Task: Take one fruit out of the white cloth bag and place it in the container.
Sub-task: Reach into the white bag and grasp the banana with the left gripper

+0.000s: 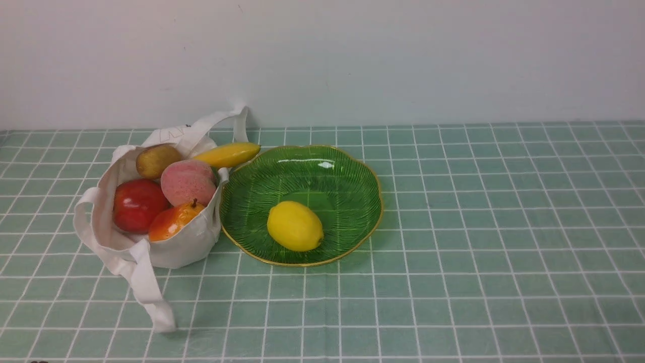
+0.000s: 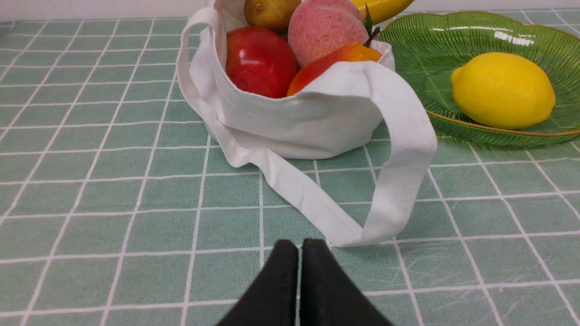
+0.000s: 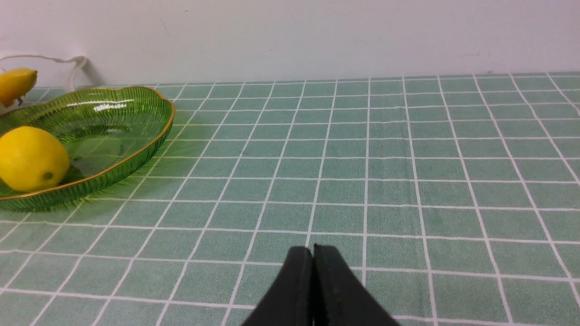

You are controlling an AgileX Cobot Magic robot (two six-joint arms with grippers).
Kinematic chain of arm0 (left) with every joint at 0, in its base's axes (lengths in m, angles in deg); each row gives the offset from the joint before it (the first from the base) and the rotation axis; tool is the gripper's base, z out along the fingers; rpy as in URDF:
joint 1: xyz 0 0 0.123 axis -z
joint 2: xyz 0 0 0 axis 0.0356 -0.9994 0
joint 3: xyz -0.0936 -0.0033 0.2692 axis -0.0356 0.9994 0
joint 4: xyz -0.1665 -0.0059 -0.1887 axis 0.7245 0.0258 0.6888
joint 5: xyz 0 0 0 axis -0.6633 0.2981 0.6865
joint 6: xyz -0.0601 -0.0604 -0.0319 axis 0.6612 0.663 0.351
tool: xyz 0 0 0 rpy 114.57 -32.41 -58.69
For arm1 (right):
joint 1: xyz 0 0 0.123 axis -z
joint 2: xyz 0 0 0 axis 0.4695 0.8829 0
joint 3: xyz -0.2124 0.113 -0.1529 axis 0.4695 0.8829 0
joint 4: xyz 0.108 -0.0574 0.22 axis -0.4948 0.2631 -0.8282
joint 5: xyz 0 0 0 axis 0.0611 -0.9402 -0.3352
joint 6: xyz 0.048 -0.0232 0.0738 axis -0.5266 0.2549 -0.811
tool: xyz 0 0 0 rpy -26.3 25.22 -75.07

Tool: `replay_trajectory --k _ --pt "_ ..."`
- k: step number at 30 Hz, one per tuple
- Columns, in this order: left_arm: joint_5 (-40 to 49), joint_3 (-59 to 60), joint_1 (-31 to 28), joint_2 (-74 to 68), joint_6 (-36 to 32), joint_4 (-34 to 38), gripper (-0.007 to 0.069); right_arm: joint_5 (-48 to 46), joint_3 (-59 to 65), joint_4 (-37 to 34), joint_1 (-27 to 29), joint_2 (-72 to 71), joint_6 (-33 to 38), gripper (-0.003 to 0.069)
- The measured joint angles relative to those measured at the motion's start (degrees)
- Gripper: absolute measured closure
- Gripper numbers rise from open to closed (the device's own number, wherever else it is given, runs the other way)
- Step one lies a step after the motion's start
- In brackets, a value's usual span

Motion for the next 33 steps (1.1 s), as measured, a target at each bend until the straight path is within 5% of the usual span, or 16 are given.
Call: replay_trajectory --k 28,32,33 --pt "-0.05 0.00 0.00 0.00 0.80 0.96 0.0632 0.00 0.00 0.05 0.00 0.00 0.00 0.0671" --pt "-0.13 0.05 0.00 0.00 10.56 14.66 0.0632 0.00 0.00 0.00 0.00 0.00 0.00 0.0671" --pt "-0.33 0.05 0.00 0.00 16.17 24.80 0.0632 0.00 0.00 0.00 0.00 0.00 0.00 0.0671"
